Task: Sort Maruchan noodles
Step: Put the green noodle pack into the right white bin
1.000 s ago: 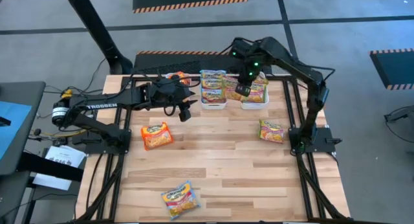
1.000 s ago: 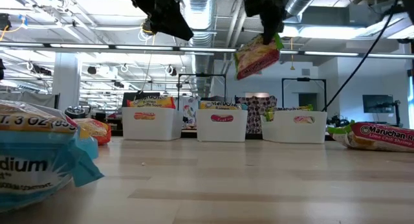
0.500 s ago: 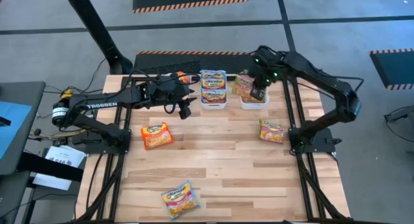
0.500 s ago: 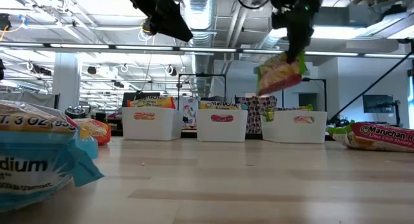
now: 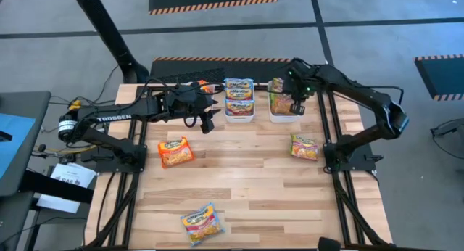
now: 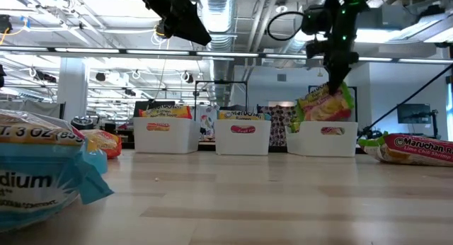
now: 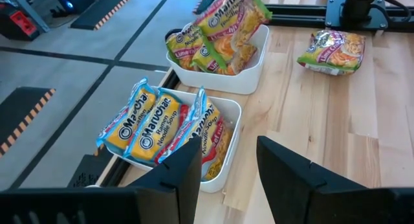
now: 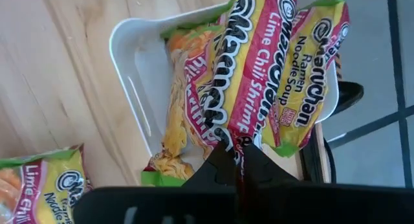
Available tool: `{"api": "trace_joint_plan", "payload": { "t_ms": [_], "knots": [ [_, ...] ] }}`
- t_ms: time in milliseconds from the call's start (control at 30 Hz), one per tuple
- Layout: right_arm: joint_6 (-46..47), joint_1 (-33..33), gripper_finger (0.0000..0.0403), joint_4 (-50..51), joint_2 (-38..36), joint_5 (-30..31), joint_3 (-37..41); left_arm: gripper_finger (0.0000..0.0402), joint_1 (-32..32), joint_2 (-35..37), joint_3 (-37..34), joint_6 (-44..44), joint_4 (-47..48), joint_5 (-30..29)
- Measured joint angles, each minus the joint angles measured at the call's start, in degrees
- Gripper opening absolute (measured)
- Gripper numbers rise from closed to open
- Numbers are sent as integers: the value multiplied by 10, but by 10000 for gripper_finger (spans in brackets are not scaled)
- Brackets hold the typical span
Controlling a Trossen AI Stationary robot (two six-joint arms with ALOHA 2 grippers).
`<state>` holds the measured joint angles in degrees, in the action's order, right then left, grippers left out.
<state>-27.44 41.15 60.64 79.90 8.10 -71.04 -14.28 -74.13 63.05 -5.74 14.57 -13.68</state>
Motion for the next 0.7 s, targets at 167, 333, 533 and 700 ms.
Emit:
{"api": "trace_joint_plan", "payload": {
  "t_ms": [167,333,533,700],
  "knots": [
    [-21,6,6,0,23,0,2,137,0,0,0,0,0,0],
    [-25,-2,6,-10,54,-3,2,137,0,0,0,0,0,0],
    [-26,-15,6,-32,90,18,1,137,0,0,0,0,0,-1],
    [-11,-16,17,-25,109,44,1,137,0,0,0,0,0,-1]
  ]
}}
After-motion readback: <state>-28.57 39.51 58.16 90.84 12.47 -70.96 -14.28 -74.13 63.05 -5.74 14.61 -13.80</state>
